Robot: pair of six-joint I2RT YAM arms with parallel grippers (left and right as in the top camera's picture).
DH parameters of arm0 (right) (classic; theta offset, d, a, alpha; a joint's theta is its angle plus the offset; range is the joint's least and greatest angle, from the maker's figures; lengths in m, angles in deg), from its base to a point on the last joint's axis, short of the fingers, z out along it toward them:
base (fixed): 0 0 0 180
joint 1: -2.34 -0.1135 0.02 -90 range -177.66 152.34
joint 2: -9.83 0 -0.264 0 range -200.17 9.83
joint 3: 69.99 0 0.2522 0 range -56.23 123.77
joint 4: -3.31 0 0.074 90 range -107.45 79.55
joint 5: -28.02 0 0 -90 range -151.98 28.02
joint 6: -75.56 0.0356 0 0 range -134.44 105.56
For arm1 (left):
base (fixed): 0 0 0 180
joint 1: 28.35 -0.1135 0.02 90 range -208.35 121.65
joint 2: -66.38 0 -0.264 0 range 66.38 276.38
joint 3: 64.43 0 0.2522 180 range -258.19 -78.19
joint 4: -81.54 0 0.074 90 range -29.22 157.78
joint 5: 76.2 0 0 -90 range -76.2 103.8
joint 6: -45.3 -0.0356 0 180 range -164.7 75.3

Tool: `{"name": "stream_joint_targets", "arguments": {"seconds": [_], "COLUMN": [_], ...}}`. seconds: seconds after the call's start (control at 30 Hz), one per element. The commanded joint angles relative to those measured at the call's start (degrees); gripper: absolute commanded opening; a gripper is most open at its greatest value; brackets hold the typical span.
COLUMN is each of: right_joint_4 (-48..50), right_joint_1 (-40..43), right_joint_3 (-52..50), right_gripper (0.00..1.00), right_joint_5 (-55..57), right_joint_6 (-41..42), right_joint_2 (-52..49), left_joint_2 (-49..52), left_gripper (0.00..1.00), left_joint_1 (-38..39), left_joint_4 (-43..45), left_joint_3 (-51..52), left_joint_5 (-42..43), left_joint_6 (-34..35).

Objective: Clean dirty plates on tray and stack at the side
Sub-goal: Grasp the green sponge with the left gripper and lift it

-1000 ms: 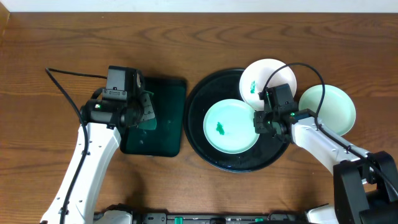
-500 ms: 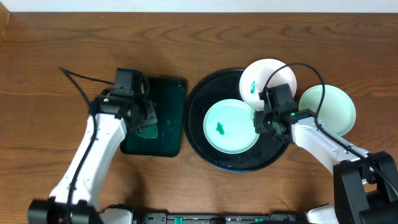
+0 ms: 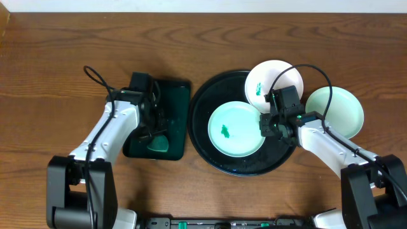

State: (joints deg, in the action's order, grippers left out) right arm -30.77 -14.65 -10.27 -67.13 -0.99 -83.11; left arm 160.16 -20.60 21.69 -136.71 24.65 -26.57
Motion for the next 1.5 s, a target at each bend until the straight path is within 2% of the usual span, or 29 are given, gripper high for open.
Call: {"name": "stream_joint_targets", "arguments": {"seconds": [0.0, 0.47, 0.93, 1.27, 1.47], "right_joint_4": [0.0, 0.0, 0.0, 0.0, -0.1], "right_joint_1": [0.4, 0.4, 0.4, 0.4, 0.4], "right_joint_3": [0.9, 0.9, 0.9, 0.9, 0.9], "right_gripper": [0.27, 0.26, 0.26, 0.26, 0.3], "right_joint_5": [0.4, 0.4, 0.4, 0.3, 0.3], "right_joint_6": [0.2, 0.2, 0.2, 0.2, 0.2], "right_joint_2": [0.5, 0.5, 0.5, 0.5, 0.5], "left_joint_2": [0.6, 0.5, 0.5, 0.5, -0.7], "left_gripper": [0.07, 0.07, 0.07, 0.07, 0.08], "left_joint_1": [1.6, 6.0, 6.0, 6.0, 6.0], "left_joint_4": [0.0, 6.0, 8.1, 8.1, 7.9], "left_joint_3": [0.6, 5.8, 5.7, 5.2, 3.4], "left_joint_5": [1.8, 2.1, 9.9, 9.9, 5.0], "left_joint_6": [-0.5, 3.6, 3.7, 3.6, 3.5]}}
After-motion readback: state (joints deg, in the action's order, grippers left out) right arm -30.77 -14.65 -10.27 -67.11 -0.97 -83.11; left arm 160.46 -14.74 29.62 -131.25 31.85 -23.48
